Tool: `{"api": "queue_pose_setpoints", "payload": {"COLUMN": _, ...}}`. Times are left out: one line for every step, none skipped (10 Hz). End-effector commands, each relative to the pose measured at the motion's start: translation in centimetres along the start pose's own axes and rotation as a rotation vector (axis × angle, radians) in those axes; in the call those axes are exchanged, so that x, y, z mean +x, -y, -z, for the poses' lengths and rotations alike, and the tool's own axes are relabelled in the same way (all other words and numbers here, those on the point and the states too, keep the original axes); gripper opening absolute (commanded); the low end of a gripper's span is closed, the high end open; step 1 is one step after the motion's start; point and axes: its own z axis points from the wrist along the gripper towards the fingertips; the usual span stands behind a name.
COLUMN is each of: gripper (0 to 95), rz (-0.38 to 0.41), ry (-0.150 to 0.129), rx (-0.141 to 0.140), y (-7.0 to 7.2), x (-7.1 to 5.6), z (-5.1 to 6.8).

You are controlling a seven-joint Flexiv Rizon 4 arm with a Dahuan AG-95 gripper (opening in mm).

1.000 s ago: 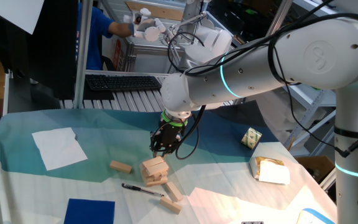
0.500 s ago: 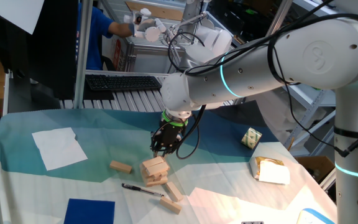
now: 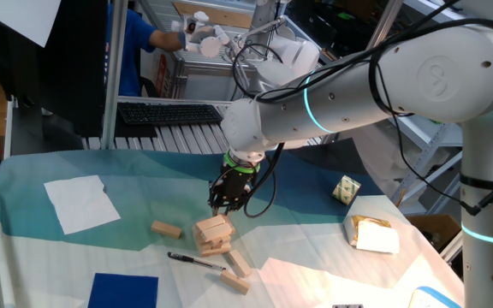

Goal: Play Jenga

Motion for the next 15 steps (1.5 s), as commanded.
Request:
{"api": "queue_pose_setpoints", "payload": {"gripper": 0.0, "rz": 0.010, "ry": -0.008, "rx": -0.001, "y": 0.2, "x": -0.2, "z": 0.0}}
{"api": "queue_pose_setpoints", "payload": {"gripper": 0.0, "rz": 0.016, "ry": -0.011, "rx": -0.002, "y": 0.5, "x": -0.4, "z": -0.1}}
{"api": "queue_pose_setpoints", "payload": {"gripper": 0.0, "rz": 0.025, "ry": -0.015, "rx": -0.001, "y": 0.8, "x": -0.6, "z": -0.1}}
{"api": "queue_pose_setpoints", "payload": {"gripper": 0.0, "rz": 0.036, "ry": -0.020, "rx": 0.000, "y": 1.2, "x": -0.8, "z": -0.2}}
{"api": "queue_pose_setpoints", "payload": {"gripper": 0.0, "rz": 0.043, "ry": -0.021, "rx": 0.000, "y": 1.6, "x": -1.0, "z": -0.2}}
{"api": "queue_pose_setpoints", "payload": {"gripper": 0.0, "rz": 0.053, "ry": -0.020, "rx": 0.000, "y": 2.4, "x": -1.4, "z": -0.3}}
{"api": "queue_pose_setpoints", "payload": {"gripper": 0.0, "rz": 0.063, "ry": -0.019, "rx": 0.000, "y": 3.0, "x": -1.7, "z": -0.4}}
{"api": "queue_pose_setpoints", "payload": {"gripper": 0.0, "rz": 0.067, "ry": -0.019, "rx": 0.001, "y": 3.3, "x": -1.8, "z": -0.4}}
{"api": "queue_pose_setpoints", "payload": {"gripper": 0.0, "rz": 0.076, "ry": -0.016, "rx": 0.004, "y": 3.9, "x": -2.0, "z": -0.5}}
{"api": "queue_pose_setpoints", "payload": {"gripper": 0.0, "rz": 0.080, "ry": -0.015, "rx": 0.005, "y": 4.4, "x": -2.2, "z": -0.5}}
{"api": "queue_pose_setpoints", "payload": {"gripper": 0.0, "rz": 0.084, "ry": -0.012, "rx": 0.009, "y": 4.8, "x": -2.3, "z": -0.4}}
{"api": "queue_pose_setpoints", "payload": {"gripper": 0.0, "rz": 0.086, "ry": -0.007, "rx": 0.013, "y": 5.4, "x": -2.4, "z": -0.2}}
{"api": "queue_pose_setpoints", "payload": {"gripper": 0.0, "rz": 0.087, "ry": -0.007, "rx": 0.017, "y": 5.9, "x": -2.4, "z": -0.2}}
{"api": "queue_pose_setpoints", "payload": {"gripper": 0.0, "rz": 0.090, "ry": -0.008, "rx": 0.022, "y": 6.4, "x": -2.5, "z": -0.2}}
{"api": "queue_pose_setpoints", "payload": {"gripper": 0.0, "rz": 0.103, "ry": -0.007, "rx": 0.034, "y": 7.1, "x": -2.7, "z": -0.2}}
